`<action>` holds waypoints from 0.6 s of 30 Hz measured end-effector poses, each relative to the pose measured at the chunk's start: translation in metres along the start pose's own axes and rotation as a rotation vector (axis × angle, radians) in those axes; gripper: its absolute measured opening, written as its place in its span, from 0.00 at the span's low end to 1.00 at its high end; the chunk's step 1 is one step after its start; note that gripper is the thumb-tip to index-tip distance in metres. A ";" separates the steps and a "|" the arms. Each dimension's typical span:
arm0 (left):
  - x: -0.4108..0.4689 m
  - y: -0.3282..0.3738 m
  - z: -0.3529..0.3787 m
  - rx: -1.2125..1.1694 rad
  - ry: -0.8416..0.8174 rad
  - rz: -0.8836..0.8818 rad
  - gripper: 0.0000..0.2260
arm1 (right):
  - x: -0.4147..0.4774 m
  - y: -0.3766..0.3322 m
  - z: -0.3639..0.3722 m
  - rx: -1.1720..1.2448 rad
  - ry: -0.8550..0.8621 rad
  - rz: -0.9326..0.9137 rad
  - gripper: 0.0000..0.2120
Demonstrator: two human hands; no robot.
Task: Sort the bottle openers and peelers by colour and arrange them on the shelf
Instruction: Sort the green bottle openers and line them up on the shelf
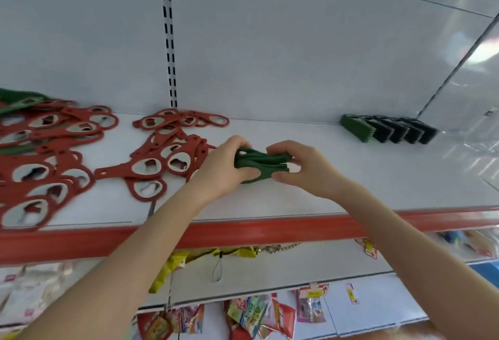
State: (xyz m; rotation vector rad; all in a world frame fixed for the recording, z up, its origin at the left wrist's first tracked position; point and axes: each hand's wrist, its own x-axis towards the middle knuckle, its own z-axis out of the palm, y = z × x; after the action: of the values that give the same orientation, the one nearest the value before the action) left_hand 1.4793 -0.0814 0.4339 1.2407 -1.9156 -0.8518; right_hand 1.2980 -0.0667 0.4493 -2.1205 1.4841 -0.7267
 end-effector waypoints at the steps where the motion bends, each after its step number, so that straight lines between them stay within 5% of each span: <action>1: 0.000 0.000 0.006 0.022 0.000 -0.006 0.16 | -0.001 0.006 0.002 0.007 -0.006 0.006 0.20; 8: 0.005 0.005 0.035 0.112 0.033 -0.059 0.24 | -0.005 0.024 0.014 0.260 0.015 0.271 0.35; 18: 0.006 0.009 0.041 0.141 -0.020 -0.072 0.26 | -0.006 0.025 0.012 0.137 0.035 0.211 0.23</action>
State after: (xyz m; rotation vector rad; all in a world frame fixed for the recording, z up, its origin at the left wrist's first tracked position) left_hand 1.4398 -0.0775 0.4196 1.3972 -1.9856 -0.7796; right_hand 1.2865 -0.0685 0.4240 -1.8262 1.5990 -0.7657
